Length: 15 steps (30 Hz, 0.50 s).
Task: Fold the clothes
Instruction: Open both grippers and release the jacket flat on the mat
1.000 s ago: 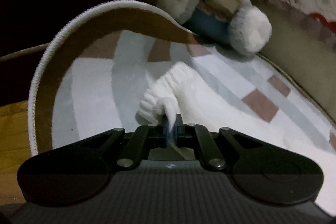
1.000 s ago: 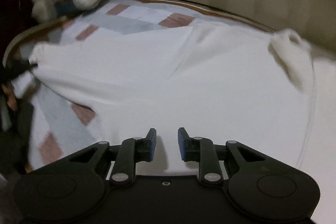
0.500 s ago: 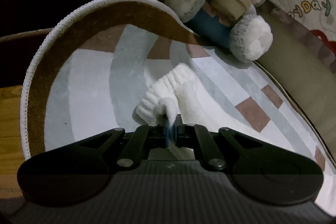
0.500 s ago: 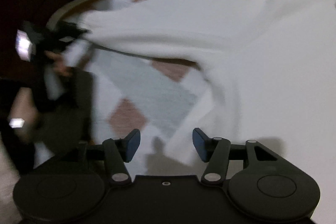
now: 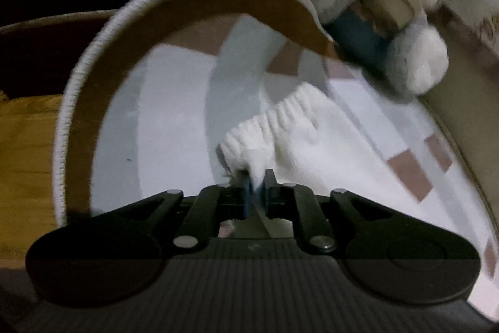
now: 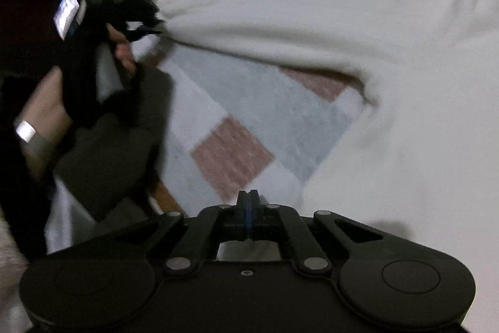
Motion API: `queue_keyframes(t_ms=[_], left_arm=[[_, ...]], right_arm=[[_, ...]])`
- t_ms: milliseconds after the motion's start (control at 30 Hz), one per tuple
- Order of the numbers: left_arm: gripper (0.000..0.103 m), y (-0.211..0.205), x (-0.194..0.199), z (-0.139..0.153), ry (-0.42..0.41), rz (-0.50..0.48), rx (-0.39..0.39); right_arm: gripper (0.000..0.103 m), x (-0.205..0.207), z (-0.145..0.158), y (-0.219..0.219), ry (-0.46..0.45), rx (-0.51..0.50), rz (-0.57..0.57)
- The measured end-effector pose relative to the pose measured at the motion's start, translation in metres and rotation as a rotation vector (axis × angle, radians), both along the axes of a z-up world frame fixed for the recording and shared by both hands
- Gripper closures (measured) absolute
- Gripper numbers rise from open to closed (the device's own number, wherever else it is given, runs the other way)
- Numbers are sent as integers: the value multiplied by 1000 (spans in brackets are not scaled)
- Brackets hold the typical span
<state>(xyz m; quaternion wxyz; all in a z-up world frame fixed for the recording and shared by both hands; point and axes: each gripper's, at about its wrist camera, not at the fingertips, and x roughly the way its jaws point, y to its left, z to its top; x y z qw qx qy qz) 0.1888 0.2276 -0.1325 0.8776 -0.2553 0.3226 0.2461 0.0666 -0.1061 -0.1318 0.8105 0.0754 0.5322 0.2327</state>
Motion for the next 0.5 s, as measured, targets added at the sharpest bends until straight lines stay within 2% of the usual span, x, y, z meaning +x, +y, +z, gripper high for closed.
queue_keyframes(t_ms=[100,167,267,333,400,500], left_arm=[[78,-13,-7,25,-36,-3,84],[69,-28,-13,38,-43,-8,127],[69,-56,-21,48,-51,-85,85],[69,-81,-26,54,-53,-150,51],[68,-115,-29,56,-54,-254,13],[68,-176,-42,47,-7,-442,-24]], right_arm=[[96,-19,15,-11,-54,74,-10],[91,-28,25,-34,-76,68,-74],[82,-39,34,-76,-105,58,-216],[82,-47,38,-110,-126,56,-346],[81,-57,42,-147,-146,55,-473],[78,-83,47,-206,-182,40,-597]])
